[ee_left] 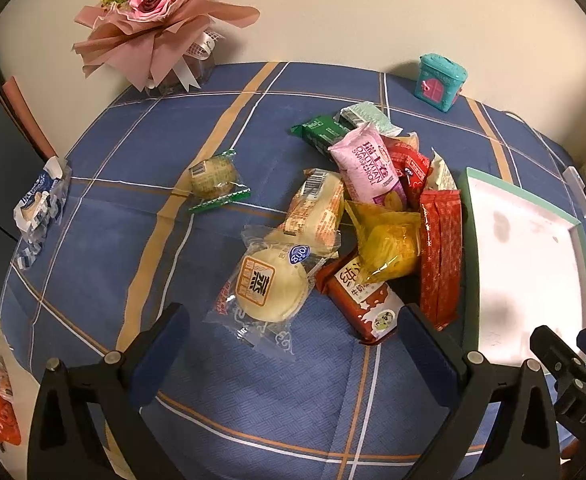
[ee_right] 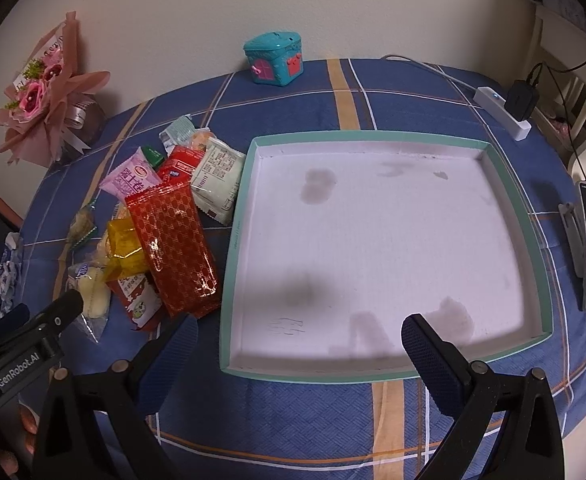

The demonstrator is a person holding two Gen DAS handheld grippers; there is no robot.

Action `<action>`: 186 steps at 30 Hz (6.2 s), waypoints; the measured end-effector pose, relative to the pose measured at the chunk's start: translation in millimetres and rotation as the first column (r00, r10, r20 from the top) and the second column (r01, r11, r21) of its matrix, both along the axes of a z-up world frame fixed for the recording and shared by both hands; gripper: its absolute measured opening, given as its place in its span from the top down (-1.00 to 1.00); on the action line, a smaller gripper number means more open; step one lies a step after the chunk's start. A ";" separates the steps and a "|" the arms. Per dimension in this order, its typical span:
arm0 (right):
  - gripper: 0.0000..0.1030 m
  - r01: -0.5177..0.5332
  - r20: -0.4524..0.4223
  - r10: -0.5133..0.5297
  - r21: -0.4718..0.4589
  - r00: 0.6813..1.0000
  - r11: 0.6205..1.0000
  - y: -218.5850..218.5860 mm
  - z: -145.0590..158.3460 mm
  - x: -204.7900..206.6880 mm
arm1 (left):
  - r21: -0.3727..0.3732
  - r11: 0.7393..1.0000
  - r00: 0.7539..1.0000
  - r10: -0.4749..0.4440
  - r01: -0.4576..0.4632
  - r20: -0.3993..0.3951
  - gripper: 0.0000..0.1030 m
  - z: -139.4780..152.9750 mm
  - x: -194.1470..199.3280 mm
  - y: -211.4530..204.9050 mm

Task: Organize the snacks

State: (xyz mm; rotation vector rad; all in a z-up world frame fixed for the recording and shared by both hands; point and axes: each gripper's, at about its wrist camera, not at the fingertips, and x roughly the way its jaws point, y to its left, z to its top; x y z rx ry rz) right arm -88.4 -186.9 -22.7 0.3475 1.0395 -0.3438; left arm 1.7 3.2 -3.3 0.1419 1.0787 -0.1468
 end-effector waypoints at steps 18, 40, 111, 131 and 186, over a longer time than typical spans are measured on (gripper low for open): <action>-1.00 -0.005 -0.011 0.005 -0.010 1.000 1.000 1.2 -0.4 -0.3 | 0.006 1.000 1.000 -0.010 0.010 -0.002 -1.00 -0.8 0.4 0.6; -1.00 -0.011 -0.020 0.011 -0.017 1.000 1.000 3.4 -3.5 0.3 | 0.010 1.000 1.000 0.005 -0.005 -0.026 -1.00 -5.7 2.3 2.0; 0.01 -0.228 0.021 0.228 0.144 0.974 0.963 47.7 -40.0 106.4 | -0.186 0.963 0.960 0.149 -0.196 -0.238 -0.09 -49.5 67.6 38.6; 0.01 -0.108 0.104 0.094 0.137 0.990 0.985 2.0 13.3 79.7 | -0.254 0.965 0.997 0.072 -0.068 0.006 -0.09 25.8 52.2 5.1; -0.96 0.279 -0.077 -0.278 -0.004 0.957 0.960 -151.8 -10.4 15.4 | -0.108 0.987 0.984 -0.135 0.122 -0.115 -0.86 -15.2 53.0 -146.7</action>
